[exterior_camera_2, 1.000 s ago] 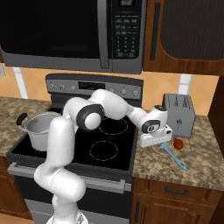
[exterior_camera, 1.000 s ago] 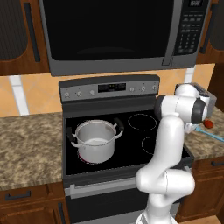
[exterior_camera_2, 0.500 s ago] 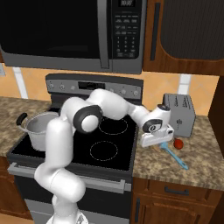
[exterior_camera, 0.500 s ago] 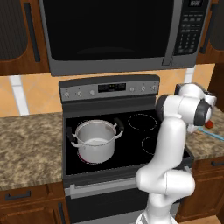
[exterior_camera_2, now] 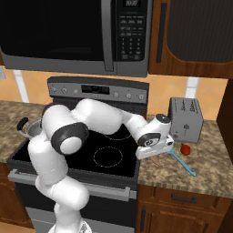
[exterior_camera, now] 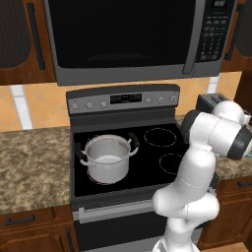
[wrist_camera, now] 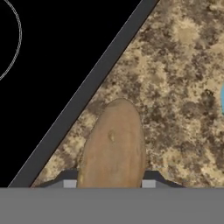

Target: Put the sweet potato and tomato in the pot. Retrieve the spatula and lightly stir the vegetables in the pot.

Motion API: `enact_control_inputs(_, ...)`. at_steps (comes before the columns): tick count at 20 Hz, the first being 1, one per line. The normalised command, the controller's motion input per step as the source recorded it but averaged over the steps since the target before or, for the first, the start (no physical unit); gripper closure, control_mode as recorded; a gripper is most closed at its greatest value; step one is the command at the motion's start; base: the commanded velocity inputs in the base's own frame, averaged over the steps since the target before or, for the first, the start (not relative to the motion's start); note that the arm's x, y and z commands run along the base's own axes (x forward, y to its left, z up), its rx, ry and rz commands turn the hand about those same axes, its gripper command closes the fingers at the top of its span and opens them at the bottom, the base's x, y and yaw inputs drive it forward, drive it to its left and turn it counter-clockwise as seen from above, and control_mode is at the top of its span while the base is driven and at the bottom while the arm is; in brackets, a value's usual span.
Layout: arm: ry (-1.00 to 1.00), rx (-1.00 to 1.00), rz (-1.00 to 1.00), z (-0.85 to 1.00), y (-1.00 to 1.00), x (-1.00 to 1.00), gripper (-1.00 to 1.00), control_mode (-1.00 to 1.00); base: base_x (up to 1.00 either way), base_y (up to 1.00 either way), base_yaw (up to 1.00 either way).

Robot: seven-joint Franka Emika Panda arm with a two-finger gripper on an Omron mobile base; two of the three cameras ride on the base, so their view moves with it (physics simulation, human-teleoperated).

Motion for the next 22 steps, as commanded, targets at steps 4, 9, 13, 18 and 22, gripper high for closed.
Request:
enact_control_inputs(4, 0.0, 0.0, 0.0, 0.51, 0.56, -0.71, 1.0, -1.0, 0.0, 0.0, 0.0)
enact_control_inputs(9, -0.01, 0.01, 0.0, 0.84, 0.45, -0.71, 1.0, -1.0, 0.0, 0.0, 0.0)
enact_control_inputs(13, -0.03, 0.09, 0.0, 0.79, 0.53, -0.72, 1.0, -1.0, 0.0, 0.0, 0.0)
enact_control_inputs(18, -0.13, 0.05, 0.0, 0.72, 0.75, -0.55, 1.0, -1.0, 0.0, 0.0, 0.0)
enact_control_inputs(22, -0.07, 0.06, 0.0, 0.76, 0.92, -0.39, 1.0, -1.0, 0.0, 0.0, 0.0)
